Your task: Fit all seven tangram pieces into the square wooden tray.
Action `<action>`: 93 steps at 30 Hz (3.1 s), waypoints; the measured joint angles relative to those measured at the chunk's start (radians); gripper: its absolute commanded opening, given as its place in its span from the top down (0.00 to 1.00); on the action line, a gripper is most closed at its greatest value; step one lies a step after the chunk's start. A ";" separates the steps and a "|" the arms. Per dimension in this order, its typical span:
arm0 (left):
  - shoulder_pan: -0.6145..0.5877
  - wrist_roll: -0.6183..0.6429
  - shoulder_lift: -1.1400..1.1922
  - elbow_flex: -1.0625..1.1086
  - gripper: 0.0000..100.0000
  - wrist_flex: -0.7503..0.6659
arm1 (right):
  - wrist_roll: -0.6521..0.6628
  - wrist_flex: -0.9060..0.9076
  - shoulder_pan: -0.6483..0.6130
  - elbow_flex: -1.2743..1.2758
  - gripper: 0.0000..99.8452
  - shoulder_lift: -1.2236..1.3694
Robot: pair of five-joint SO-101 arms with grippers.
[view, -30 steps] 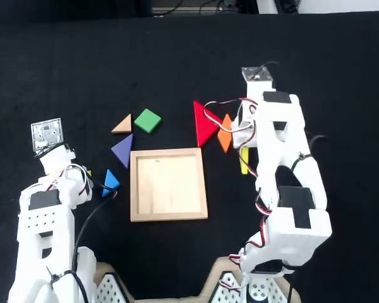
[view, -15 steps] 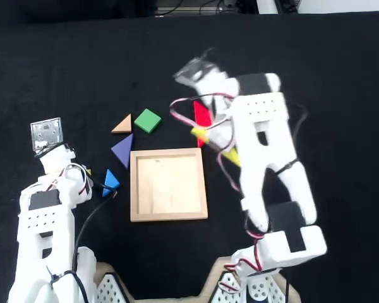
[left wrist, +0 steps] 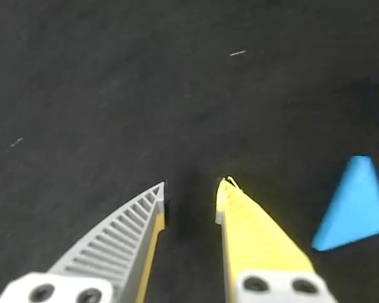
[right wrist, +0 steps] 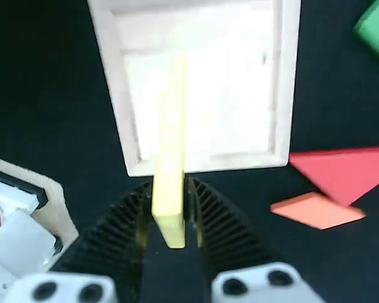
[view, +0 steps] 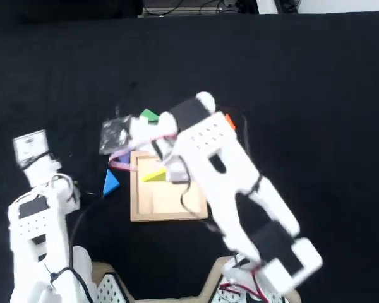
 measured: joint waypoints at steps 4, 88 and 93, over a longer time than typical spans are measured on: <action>-0.031 -0.009 0.000 0.000 0.86 0.020 | 0.000 -0.138 -0.038 0.203 0.99 -0.155; 0.031 -0.008 0.000 -0.003 0.86 -0.017 | -0.172 -0.695 -0.144 0.802 0.99 -0.189; 0.031 -0.008 0.000 -0.003 0.86 -0.017 | -0.161 -0.651 -0.144 0.802 0.98 -0.189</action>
